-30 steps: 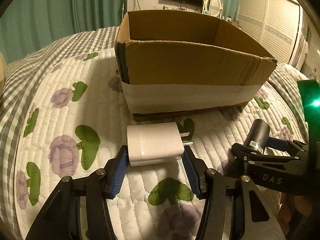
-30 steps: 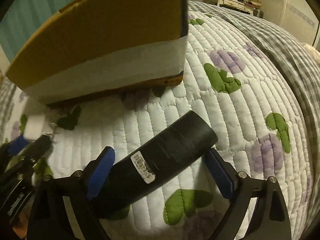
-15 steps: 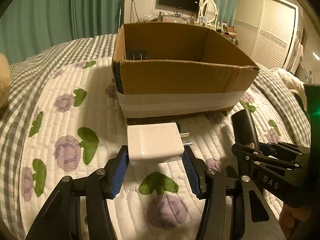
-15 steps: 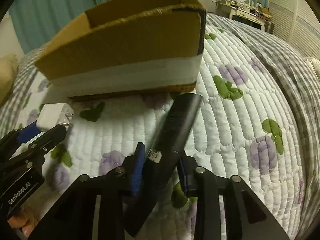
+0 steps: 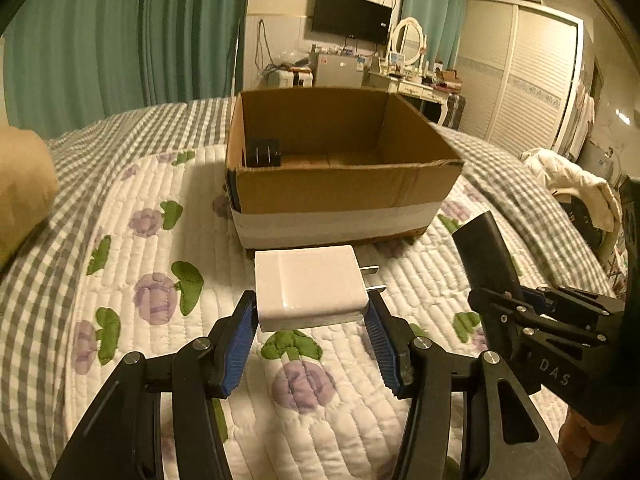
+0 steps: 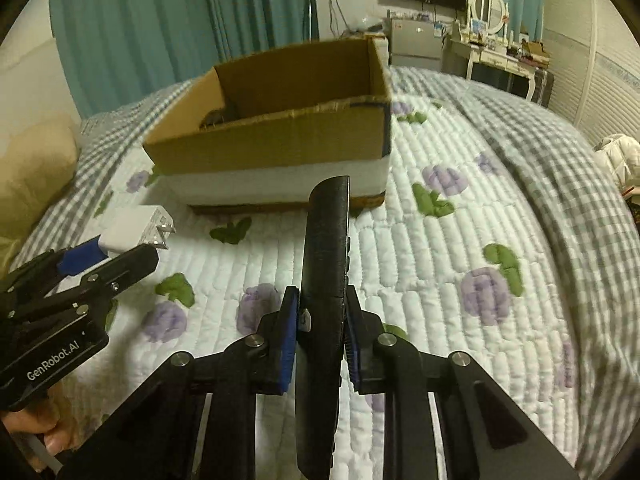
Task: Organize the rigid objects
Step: 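Lift and carry the white charger and black remote over the box with both tools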
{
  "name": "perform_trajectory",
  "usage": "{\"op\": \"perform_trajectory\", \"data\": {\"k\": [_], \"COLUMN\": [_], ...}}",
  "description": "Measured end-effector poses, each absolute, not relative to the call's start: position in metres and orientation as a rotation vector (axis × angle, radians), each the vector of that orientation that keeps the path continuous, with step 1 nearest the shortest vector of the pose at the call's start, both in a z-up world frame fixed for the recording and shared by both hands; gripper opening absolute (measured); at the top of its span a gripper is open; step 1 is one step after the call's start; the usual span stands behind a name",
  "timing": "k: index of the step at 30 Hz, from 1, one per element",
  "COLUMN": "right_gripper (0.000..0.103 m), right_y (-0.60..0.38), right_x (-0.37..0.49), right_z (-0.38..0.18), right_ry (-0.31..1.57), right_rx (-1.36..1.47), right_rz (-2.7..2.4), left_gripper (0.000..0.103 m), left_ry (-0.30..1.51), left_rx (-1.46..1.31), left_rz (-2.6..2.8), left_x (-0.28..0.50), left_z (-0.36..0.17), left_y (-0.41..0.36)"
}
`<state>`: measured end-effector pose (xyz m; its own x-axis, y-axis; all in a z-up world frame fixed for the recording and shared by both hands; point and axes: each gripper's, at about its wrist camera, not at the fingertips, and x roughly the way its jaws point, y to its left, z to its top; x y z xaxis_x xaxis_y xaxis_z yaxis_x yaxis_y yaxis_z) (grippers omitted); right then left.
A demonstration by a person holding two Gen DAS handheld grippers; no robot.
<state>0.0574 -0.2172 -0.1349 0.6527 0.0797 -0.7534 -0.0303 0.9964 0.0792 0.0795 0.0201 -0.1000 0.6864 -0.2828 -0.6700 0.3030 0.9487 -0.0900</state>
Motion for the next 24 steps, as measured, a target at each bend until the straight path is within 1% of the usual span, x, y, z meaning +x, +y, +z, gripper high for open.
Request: {"op": "perform_trajectory", "data": {"k": [13, 16, 24], "right_gripper": [0.021, 0.021, 0.021], "right_y": [-0.221, -0.224, -0.222], "right_x": [0.015, 0.009, 0.014], "right_z": [-0.064, -0.045, -0.015], "right_ry": [0.686, 0.645, 0.576], "right_rx": [0.054, 0.073, 0.031], "right_rz": [0.060, 0.076, 0.090], "left_gripper": [0.055, 0.055, 0.055], "left_ry": [0.635, 0.618, 0.566], "left_rx": [0.015, 0.029, 0.009], "left_rz": [-0.338, -0.344, -0.352], "left_x": [0.043, 0.040, 0.047], "left_z": [-0.047, -0.035, -0.011], "left_y": [0.018, 0.016, 0.015]}}
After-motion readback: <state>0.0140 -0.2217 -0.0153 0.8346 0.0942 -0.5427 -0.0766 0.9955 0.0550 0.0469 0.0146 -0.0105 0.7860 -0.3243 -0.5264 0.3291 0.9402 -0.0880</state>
